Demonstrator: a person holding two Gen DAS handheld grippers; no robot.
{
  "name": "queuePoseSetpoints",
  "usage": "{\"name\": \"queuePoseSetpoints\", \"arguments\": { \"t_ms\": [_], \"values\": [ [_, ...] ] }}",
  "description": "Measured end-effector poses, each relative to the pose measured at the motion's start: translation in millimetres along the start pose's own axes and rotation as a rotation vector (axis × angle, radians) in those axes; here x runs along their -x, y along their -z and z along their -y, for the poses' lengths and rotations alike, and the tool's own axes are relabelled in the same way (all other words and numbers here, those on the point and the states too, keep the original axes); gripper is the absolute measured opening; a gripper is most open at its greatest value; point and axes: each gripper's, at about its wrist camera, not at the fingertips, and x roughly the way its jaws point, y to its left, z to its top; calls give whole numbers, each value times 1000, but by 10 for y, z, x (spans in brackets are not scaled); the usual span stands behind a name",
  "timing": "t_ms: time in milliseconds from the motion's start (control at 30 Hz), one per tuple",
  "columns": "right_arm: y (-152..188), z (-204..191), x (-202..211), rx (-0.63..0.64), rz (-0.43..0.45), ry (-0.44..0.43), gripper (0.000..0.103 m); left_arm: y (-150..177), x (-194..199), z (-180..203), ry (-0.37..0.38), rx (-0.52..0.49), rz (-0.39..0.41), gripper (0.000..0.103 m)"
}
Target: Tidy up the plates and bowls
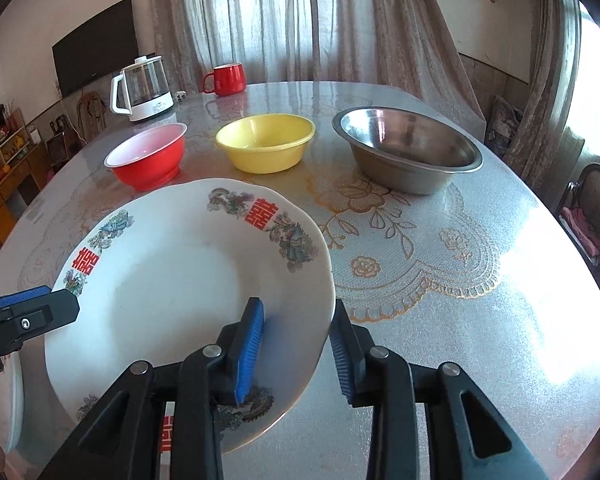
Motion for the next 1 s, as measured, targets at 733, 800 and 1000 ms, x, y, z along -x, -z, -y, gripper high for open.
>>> {"name": "queuePoseSetpoints", "arguments": {
  "t_ms": [733,800,1000],
  "values": [
    [-17,-9,43,-24,-16,-12,41,87,113,-69,-43,0,27,63],
    [-20,-10,57,-26,-14,-13,42,94,120,-81,-44,4,25,64],
    [-53,-26,157,-26,27,-15,47,120,158,-146,-39,26,25,66]
  ]
}}
